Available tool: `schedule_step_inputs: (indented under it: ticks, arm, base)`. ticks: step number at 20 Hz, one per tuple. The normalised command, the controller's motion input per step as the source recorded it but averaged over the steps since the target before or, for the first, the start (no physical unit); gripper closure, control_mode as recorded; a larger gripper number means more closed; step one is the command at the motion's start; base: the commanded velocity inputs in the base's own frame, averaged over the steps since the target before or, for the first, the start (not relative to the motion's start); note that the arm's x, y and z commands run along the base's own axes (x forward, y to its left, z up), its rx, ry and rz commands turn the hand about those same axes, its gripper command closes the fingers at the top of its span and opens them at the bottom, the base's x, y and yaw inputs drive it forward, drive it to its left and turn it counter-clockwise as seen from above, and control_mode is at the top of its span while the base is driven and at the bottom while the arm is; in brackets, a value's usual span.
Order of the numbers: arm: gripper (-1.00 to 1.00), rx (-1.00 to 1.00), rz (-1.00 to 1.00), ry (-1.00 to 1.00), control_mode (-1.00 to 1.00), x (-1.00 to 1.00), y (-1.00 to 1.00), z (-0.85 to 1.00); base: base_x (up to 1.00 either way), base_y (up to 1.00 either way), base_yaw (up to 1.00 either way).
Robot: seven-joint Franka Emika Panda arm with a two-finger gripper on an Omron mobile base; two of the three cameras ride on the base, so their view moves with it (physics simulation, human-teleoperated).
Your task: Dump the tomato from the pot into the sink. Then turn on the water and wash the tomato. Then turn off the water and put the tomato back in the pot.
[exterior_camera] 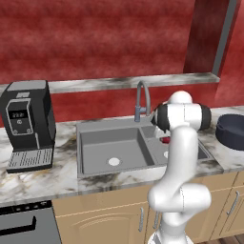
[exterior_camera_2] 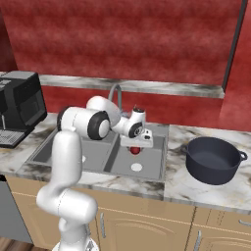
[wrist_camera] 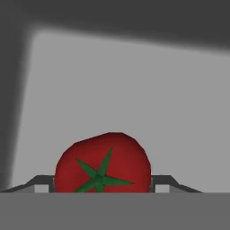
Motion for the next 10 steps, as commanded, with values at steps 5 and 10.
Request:
schedule_step_inputs:
  ticks: [5, 10]
  arm:
    - [1.0, 0.0, 0.0, 0.0, -1.0, -0.44, -0.07, 0.56]
    - [1.0, 0.0, 0.0, -0.01, -1.0, -0.45, -0.04, 0.73]
  base:
    - [0.0, 0.0, 0.0]
    - [0.0, 0.0, 0.0]
